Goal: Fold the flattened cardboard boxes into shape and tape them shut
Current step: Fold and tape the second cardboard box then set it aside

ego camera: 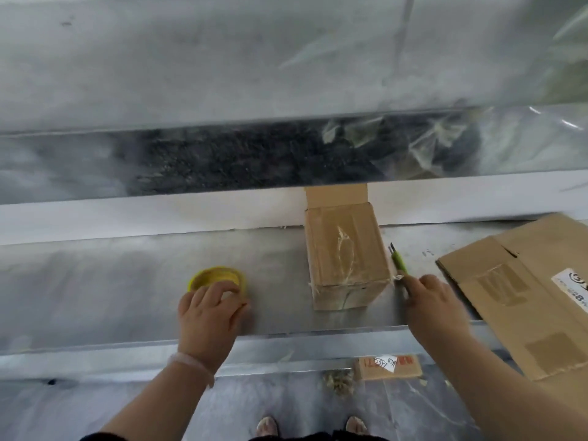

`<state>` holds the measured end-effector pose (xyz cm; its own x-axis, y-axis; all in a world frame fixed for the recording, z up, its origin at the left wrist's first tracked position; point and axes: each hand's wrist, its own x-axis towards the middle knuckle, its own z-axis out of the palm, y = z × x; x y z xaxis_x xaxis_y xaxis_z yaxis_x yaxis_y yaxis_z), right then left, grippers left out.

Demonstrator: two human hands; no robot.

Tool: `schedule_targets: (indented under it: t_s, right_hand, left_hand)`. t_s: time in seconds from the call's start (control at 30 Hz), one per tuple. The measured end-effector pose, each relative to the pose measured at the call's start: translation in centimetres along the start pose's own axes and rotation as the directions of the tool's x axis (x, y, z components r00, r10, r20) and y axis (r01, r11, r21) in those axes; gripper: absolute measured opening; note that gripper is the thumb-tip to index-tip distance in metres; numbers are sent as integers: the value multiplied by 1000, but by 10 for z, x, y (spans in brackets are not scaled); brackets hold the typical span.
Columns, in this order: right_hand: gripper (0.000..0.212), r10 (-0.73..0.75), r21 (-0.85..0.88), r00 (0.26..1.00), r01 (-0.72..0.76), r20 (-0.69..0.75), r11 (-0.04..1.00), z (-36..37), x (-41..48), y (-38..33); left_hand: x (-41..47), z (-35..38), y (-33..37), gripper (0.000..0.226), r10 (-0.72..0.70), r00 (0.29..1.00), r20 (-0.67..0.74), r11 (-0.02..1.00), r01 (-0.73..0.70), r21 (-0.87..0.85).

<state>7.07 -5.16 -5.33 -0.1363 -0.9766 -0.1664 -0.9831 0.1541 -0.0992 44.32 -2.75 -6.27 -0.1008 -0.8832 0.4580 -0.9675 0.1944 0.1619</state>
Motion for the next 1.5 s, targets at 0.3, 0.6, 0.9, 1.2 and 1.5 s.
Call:
schedule_targets:
  t_s: [0.3,0.6,0.9,1.2,1.5]
  right_hand:
    - [40,-22,821,966,230,-257,522,-28,-36,-17]
    - [56,-256,989,965,83,-49,123,-53,-50,-75]
    - [69,-119,953,976,207,-184,222,-43,-38,-87]
    - [42,-8,986,987,158,-158,44,-45,-36,-88]
    - [49,-93,943,963,266,-252,198,-50,-27,-88]
  left_hand:
    - [-12,-13,39,46,-172,982,77,975,181,-130]
    - [22,-28,187,65,-352,852,387,258,486,-835]
    - [48,-16,200,65,-608,765,214,352,501,-791]
    - [46,-5,198,60,-618,776,123,419,458,-784]
    - [56,-8,194,60,-610,778,153,467,508,-724]
